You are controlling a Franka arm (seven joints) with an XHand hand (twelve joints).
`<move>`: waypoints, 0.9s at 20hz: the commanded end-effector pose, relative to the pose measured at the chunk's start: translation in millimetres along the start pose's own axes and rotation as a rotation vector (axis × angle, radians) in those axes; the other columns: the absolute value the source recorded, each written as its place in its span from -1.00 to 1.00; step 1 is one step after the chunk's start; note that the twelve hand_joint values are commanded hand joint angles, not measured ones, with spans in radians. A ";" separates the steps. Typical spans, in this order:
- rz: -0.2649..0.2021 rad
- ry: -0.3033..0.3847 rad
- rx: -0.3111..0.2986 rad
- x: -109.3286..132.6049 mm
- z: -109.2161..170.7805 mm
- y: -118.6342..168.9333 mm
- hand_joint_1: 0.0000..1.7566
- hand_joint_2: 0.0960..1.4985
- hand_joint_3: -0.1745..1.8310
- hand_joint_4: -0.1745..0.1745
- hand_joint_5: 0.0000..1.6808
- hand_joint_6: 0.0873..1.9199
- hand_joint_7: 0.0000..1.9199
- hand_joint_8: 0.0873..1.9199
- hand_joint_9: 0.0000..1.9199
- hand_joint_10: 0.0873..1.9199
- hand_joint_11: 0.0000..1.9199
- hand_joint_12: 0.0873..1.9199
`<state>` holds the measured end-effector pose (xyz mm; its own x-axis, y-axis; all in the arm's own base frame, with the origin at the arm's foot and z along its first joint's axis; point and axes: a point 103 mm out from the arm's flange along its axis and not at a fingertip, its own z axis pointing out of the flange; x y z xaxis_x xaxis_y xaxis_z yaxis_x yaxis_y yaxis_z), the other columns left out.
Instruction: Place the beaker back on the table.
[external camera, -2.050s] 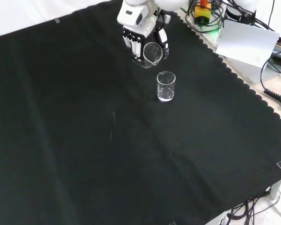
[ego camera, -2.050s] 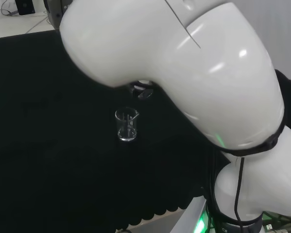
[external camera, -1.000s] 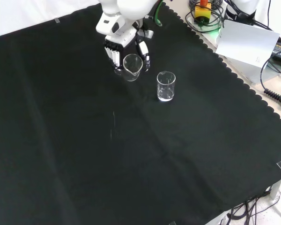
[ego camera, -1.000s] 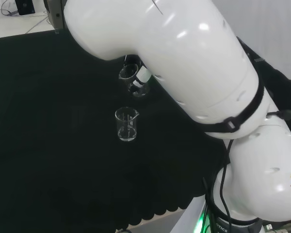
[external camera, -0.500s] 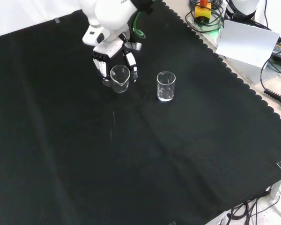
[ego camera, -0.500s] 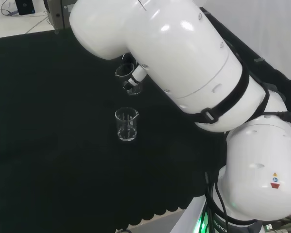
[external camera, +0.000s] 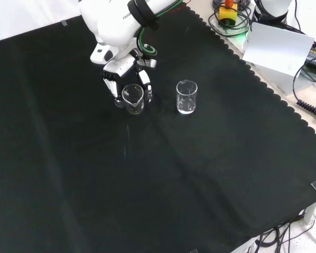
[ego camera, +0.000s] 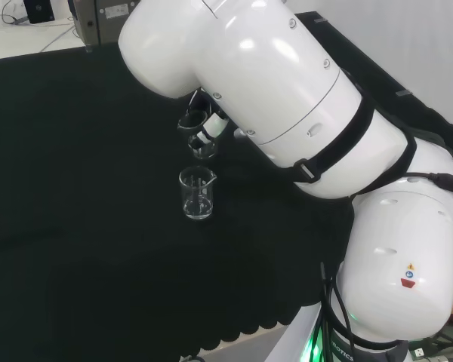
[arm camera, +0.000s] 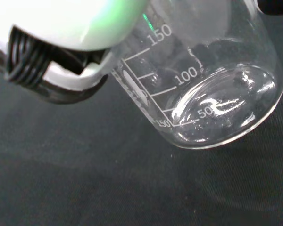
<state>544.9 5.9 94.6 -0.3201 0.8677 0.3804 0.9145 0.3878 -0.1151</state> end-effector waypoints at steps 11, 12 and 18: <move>0.008 0.045 0.012 -8.8 17.5 -3.0 0.50 -0.05 -0.42 -1.00 0.59 -0.60 0.45 -0.67 0.71 -1.00 0.50 -0.49; 0.007 0.041 0.027 -8.9 17.9 -3.5 0.44 -0.01 -0.46 -0.81 0.56 -0.57 0.38 -0.59 0.66 -1.00 0.49 -0.49; 0.014 0.009 0.127 -10.3 20.7 -9.8 0.27 -0.26 -0.28 -0.04 -0.11 -0.29 -0.27 -0.37 0.19 -1.00 -0.13 0.01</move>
<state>538.4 1.2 73.8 -0.3052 0.8614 0.4061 0.9020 0.3982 -0.1667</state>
